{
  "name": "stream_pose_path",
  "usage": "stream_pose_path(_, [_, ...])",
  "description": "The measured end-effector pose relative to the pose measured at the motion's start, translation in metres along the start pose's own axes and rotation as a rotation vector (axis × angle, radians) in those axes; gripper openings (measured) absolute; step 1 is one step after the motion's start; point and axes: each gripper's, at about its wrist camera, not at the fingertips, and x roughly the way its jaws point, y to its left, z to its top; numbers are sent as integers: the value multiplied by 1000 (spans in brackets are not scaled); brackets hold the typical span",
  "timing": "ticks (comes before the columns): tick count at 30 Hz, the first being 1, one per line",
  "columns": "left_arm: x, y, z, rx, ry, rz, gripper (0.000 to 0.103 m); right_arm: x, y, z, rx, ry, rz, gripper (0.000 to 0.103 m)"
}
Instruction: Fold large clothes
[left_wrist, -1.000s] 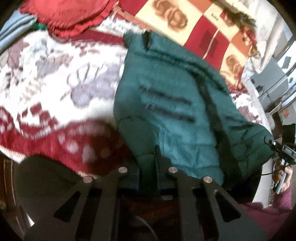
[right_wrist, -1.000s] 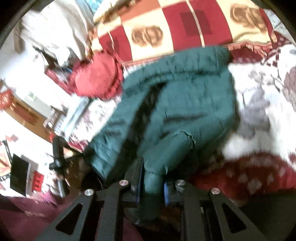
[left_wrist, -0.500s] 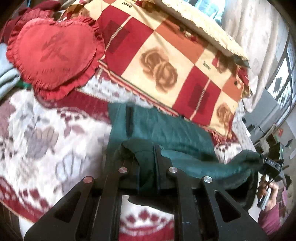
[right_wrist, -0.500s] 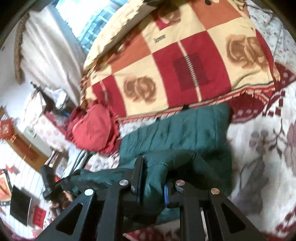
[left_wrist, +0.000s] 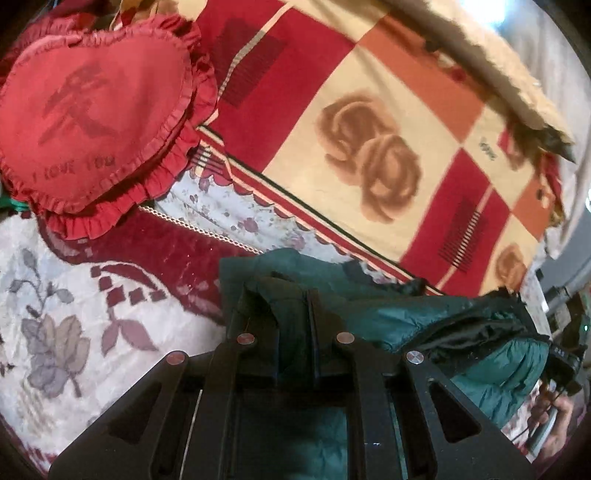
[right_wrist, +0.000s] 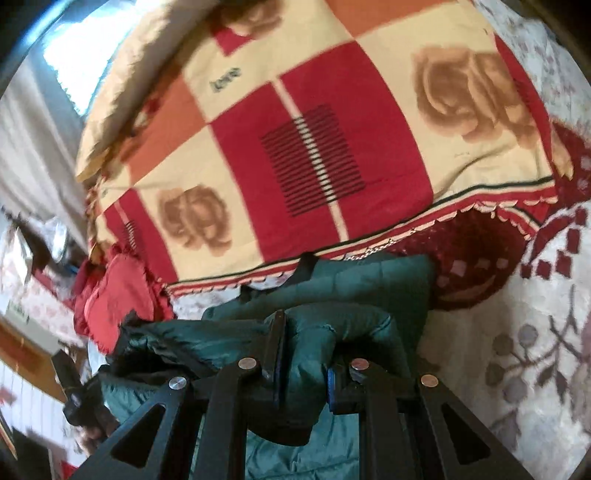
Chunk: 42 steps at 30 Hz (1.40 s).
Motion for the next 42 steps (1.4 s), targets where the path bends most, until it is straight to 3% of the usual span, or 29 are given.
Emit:
stream_pose_path(7, [59,8,7,-34,16,89,11,59,-22,12,53,-3,-54,15])
stream_pose_path(12, [81,14,6,-81,37,79,12,73,-20,10,34,1,-108,20])
stream_pose_path(14, [81,17,10,-95,58,50,14,63,-12,12,0,-15,-109,36])
stream_pose_path(16, [78,19,15,-100,84,13,17,47,-3,14,-18,-27,-110,38])
stream_pose_path(18, [71,21,20,-107,92,-22,21,33,2,17,-31,-51,-111,52])
stream_pose_path(19, [65,20,22,-110,89,-33,24,27,5,18,-37,-75,-124,80])
stream_pose_path(20, [57,19,24,-111,82,-43,31,19,8,19,-41,-115,-131,97])
stream_pose_path(21, [50,17,26,-104,68,-45,35,7,12,21,-49,-158,-125,97])
stream_pose_path(23, [34,14,29,-84,23,-21,63,-9,21,23,-48,-156,-85,97])
stream_pose_path(25, [10,12,31,-77,-64,-20,70,-16,36,14,-75,-136,8,95])
stream_pose_path(27, [-1,8,30,-66,-81,-23,70,-12,59,-2,-166,-84,27,87])
stream_pose_path(29, [-2,1,23,-49,-69,-23,70,8,92,-29,-318,8,2,70])
stream_pose_path(33, [11,-15,-2,-13,-28,1,70,66,126,-70,-459,144,-29,60])
stream_pose_path(38, [47,-30,-28,59,33,86,70,132,127,-63,-453,124,-191,59])
stream_pose_path(42, [65,-26,-33,64,36,109,70,159,112,-52,-394,130,-246,60])
